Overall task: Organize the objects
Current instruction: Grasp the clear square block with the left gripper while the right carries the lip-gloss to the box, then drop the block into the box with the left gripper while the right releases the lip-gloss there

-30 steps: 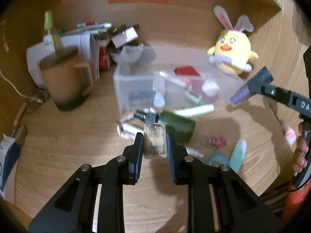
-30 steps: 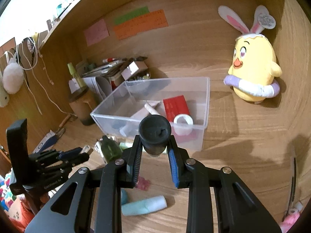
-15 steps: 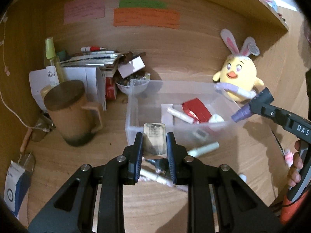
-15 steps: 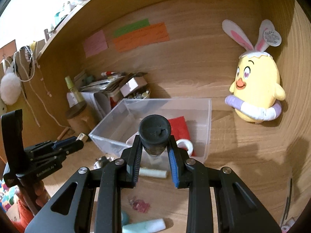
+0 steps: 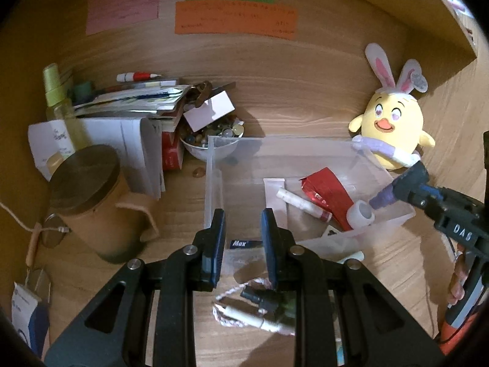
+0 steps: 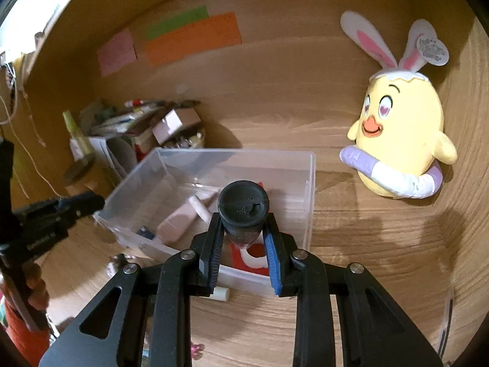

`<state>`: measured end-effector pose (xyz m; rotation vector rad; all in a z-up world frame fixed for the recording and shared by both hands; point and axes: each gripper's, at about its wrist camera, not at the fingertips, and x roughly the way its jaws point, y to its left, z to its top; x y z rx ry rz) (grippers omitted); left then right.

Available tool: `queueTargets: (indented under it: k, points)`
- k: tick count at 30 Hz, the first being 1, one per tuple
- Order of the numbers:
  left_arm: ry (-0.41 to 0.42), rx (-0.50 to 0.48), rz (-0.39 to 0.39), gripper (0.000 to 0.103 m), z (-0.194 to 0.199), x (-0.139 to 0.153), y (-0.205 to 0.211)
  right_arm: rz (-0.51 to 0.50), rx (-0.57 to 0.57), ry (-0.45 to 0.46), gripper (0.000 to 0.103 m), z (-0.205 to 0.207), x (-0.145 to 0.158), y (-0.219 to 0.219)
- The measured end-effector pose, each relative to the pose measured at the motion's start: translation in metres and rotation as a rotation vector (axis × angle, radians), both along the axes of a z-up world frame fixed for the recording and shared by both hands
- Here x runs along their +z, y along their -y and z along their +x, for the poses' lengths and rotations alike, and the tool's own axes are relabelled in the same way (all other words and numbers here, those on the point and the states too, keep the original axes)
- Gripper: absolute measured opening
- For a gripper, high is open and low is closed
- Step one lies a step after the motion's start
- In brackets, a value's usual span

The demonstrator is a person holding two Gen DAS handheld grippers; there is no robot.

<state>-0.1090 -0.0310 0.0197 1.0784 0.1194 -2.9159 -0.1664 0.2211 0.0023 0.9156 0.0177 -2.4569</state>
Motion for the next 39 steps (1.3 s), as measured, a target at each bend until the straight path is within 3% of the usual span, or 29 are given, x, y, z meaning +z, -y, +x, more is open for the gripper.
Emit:
queueTargets:
  k: [8, 21, 26, 36, 39]
  points:
    - [0.029, -0.006, -0.011, 0.023, -0.017, -0.007, 0.001, 0.036, 0.032, 0.022, 0.024, -0.008, -0.011, 0.014]
    - [0.086, -0.054, -0.049, 0.028, 0.028, -0.023, 0.0, 0.057, 0.125, 0.033, 0.027, -0.017, -0.008, 0.056]
    - [0.133, -0.086, -0.02, 0.041, 0.036, -0.039, 0.0, 0.071, 0.145, 0.038, 0.027, -0.016, -0.01, 0.07]
    - [0.186, -0.13, 0.037, 0.041, 0.029, -0.062, 0.0, 0.121, 0.18, 0.063, 0.027, -0.017, -0.021, 0.096]
    - [0.183, -0.142, 0.071, 0.031, 0.027, -0.063, 0.003, 0.13, 0.186, 0.065, 0.027, -0.016, -0.023, 0.098]
